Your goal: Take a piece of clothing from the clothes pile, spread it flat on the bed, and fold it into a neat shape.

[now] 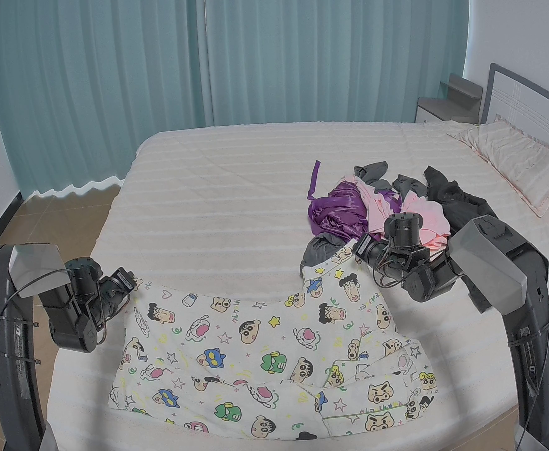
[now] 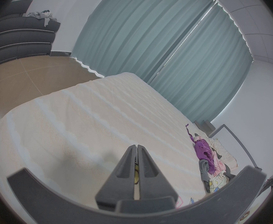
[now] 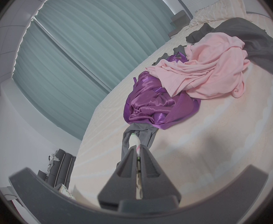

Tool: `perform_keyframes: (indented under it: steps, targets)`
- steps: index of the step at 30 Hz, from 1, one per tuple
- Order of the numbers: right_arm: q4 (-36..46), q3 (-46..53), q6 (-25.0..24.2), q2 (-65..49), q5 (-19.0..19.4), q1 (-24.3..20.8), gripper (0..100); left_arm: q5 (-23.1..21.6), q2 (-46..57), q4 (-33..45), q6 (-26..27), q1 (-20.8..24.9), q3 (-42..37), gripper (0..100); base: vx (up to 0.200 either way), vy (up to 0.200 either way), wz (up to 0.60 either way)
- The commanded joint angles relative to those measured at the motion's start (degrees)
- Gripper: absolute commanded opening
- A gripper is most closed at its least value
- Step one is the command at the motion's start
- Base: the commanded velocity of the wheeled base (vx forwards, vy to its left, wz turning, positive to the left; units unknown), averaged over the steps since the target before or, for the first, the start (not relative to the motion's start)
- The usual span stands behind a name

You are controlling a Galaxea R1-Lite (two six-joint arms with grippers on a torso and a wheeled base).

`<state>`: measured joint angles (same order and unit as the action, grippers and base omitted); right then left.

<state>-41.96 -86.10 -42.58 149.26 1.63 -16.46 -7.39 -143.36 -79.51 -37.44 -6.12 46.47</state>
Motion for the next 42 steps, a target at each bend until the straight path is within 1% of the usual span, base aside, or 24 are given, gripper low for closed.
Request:
perform_keyframes:
  steps: [1, 7, 13, 16, 22, 23, 24, 26, 27, 30, 31, 33, 34, 35, 36, 39, 42]
  targets:
    - [-0.05, 0.41, 0.04, -1.25, 0.04, 0.2, 0, 0.0, -0.78, -1.26, 0.0, -0.03, 0.29, 0, 0.0, 0.0, 0.0]
    - [-1.11, 0.85, -1.01, -1.43, -0.05, 0.64, 0, 0.0, -1.92, -4.52, 0.0, 0.06, 0.55, 0, 0.0, 0.0, 0.0]
    - [-1.19, 2.69, -1.01, -1.34, 0.56, 0.55, 0, -0.17, -2.36, -4.08, 0.0, 0.14, 0.46, 0, 0.0, 0.0, 0.0]
    - [-1.19, 2.69, -1.01, -1.08, 0.65, 0.64, 0, -0.52, -2.45, -2.32, 0.52, 0.14, 1.08, 0, 0.0, 0.0, 0.0]
    - [-1.19, 3.57, -1.01, -1.34, 0.65, 0.81, 0, -0.87, 0.71, 8.93, 0.87, 0.06, 4.59, 0, 0.0, 0.0, 0.0]
    - [-1.19, 3.84, -1.01, -1.43, 0.65, 0.81, 0, -1.05, 0.98, 10.07, 1.05, 0.06, 5.3, 100, 0.0, 0.0, 0.0]
    - [-1.19, 4.01, -1.01, -1.43, 0.65, 0.81, 0, -1.14, 1.07, 10.6, 1.14, -0.03, 5.65, 100, 0.0, 0.0, 0.0]
    - [-1.28, 5.33, -0.92, -1.78, 0.65, 0.72, 0, -3.25, 1.86, 13.85, 3.51, -0.21, 7.41, 100, 0.0, 0.0, 0.0]
    - [-1.28, 5.77, -0.84, -1.96, 0.65, 0.72, 0, -5.18, 2.21, 16.23, 5.97, -0.47, 7.93, 100, 0.0, 0.0, 0.0]
    - [-1.28, 6.3, -0.84, -2.04, 0.65, 0.72, 0, -8.7, 3.0, 20.97, 9.4, -0.91, 9.78, 100, 0.0, 0.0, 0.0]
    - [-1.28, 6.39, -0.84, -2.13, 0.65, 0.81, 0, -9.14, 3.0, 21.76, 9.84, -0.91, 10.04, 100, 0.0, 0.0, 0.0]
    - [-1.28, 6.47, -0.84, -2.22, 0.65, 0.81, 0, -10.72, 2.91, 24.31, 12.56, -1.0, 11.01, 100, 0.0, 0.0, 0.0]
    - [-1.28, 6.47, -0.84, -2.22, 0.65, 0.81, 0, -10.72, 2.91, 24.31, 12.56, -1.0, 11.01, 100, 0.0, 0.0, 0.0]
    - [-1.28, 6.91, -0.66, -2.22, 0.65, 0.81, 0, -12.21, 2.56, 27.74, 18.28, -1.18, 11.27, 100, 0.0, 0.0, 0.0]
    - [-1.28, 7.0, -0.57, -2.22, 0.65, 0.81, 0, -13.09, 2.47, 29.32, 20.3, -1.35, 11.36, 100, 0.0, 0.0, 0.0]
    - [-1.28, 7.18, -0.57, -2.22, 0.65, 0.81, 0, -16.26, 2.47, 31.87, 21.79, -1.18, 11.19, 100, 0.0, 0.0, 0.0]
    - [-1.28, 7.26, -0.57, -2.22, 0.65, 0.9, 0, -17.31, 2.12, 32.22, 23.11, -1.09, 11.45, 100, 0.0, 0.0, 0.0]
